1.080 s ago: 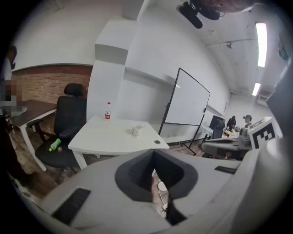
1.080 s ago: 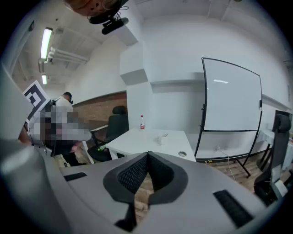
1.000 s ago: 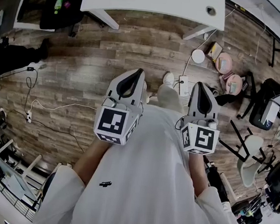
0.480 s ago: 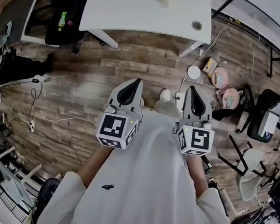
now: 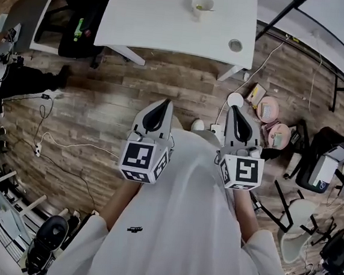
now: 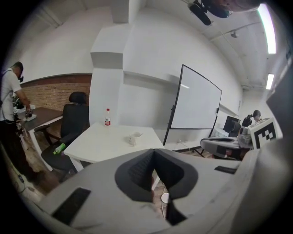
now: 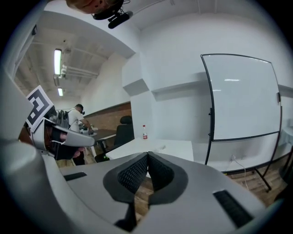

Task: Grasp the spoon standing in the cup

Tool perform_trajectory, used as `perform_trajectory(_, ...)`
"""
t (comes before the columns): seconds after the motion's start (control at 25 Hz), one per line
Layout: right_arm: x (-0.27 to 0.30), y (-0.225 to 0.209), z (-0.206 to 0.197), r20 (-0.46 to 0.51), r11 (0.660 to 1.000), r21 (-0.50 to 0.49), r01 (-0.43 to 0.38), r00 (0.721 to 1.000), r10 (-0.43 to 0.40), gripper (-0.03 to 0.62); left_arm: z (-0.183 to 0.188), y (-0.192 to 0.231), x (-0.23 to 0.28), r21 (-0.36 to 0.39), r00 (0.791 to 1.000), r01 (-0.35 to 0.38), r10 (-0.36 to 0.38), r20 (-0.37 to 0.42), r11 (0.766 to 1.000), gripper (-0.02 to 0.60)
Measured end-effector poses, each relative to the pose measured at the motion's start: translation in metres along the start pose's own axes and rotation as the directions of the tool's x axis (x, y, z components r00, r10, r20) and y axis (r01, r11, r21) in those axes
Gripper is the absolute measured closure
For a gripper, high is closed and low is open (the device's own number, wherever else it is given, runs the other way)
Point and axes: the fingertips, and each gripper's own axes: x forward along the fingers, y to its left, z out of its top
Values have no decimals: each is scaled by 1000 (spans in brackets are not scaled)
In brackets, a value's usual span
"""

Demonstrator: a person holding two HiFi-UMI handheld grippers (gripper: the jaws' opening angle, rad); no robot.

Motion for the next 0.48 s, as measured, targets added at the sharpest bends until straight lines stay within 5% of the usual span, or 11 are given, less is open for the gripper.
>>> perform_trajectory(0.48, 82, -15, 20, -17, 998, 19, -53, 998, 54, 588, 35, 28, 77, -11, 1000, -3, 3, -3, 1000, 584)
